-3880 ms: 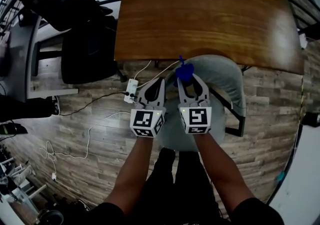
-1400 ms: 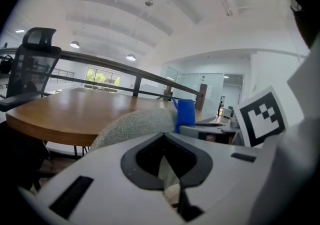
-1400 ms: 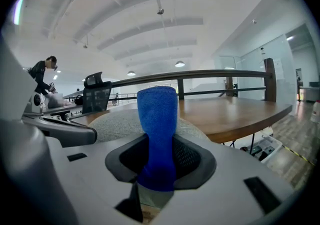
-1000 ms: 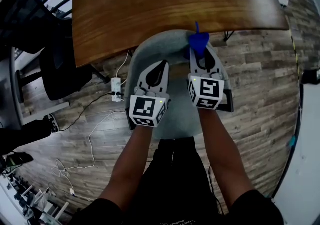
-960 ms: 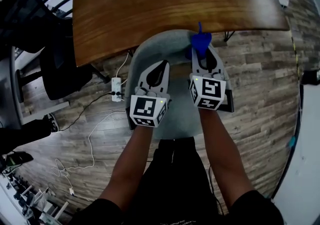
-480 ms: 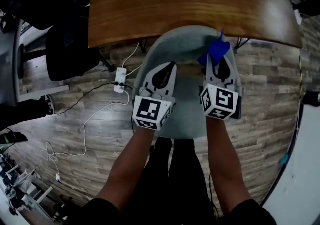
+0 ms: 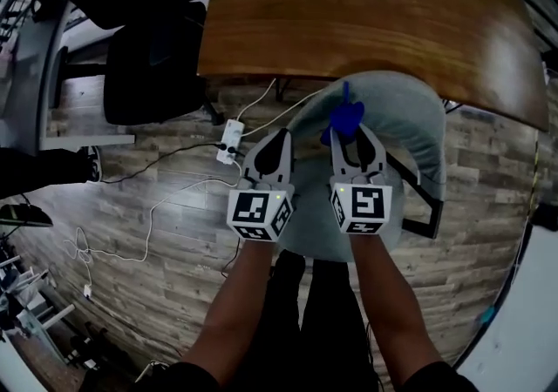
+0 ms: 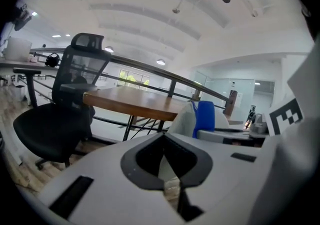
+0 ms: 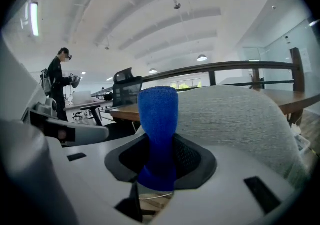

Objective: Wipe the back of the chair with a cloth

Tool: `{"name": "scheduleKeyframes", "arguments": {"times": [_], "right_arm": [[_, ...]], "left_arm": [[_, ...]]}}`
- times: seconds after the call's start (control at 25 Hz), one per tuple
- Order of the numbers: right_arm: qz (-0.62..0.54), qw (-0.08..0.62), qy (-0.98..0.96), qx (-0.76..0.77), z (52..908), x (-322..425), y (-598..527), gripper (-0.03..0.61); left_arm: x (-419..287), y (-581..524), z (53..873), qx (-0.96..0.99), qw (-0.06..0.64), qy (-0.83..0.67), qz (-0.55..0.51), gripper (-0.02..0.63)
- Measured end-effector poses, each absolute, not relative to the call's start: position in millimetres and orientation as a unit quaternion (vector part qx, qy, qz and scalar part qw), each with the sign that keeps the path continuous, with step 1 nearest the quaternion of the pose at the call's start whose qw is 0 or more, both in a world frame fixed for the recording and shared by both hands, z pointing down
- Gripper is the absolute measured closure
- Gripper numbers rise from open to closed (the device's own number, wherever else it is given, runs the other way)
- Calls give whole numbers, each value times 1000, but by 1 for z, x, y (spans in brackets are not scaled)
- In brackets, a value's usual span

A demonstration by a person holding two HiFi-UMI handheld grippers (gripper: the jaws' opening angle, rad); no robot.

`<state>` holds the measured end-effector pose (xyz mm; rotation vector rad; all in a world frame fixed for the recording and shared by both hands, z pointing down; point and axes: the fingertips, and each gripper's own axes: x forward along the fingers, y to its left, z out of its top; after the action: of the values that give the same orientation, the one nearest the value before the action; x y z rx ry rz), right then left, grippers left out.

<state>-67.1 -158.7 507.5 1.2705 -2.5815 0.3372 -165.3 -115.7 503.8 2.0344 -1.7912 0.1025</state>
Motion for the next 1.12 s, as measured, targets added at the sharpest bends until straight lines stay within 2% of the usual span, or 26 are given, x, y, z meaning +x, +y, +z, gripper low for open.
{"name": "scheduleKeyframes", "arguments": {"times": [0.44,1.12], "right_arm": [[105,127,-903,397,518,-110,-163,443],[94,129,-876,455,528,-44,-198,443]], "left_arm": [[-175,-115,512,735,205,-644,56,611],[-97,-149,513,792,188,-575,86,611]]}}
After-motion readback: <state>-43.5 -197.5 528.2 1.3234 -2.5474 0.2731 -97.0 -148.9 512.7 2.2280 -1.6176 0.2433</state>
